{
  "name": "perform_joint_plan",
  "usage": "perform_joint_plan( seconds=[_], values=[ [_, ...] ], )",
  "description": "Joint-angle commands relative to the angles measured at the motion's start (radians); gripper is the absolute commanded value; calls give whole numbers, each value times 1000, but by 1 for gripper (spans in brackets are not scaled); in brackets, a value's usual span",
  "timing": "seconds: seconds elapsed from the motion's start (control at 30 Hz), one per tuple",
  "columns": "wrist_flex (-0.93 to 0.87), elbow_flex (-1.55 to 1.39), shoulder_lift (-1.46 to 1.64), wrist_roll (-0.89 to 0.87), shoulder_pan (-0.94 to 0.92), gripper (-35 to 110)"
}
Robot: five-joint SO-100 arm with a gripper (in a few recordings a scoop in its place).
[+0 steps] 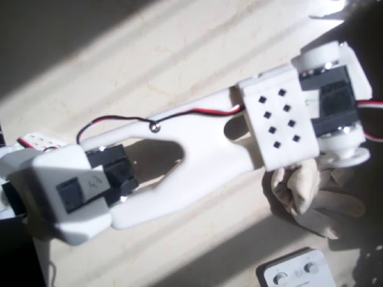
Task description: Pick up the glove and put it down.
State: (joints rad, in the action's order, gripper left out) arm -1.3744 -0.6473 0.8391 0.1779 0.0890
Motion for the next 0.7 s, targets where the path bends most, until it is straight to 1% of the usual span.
perform_joint_plan(
  seconds=[0.0, 0.67],
  values=[
    [9, 18, 11, 6, 17, 0],
    [6, 15, 21, 6, 5, 1]
  ],
)
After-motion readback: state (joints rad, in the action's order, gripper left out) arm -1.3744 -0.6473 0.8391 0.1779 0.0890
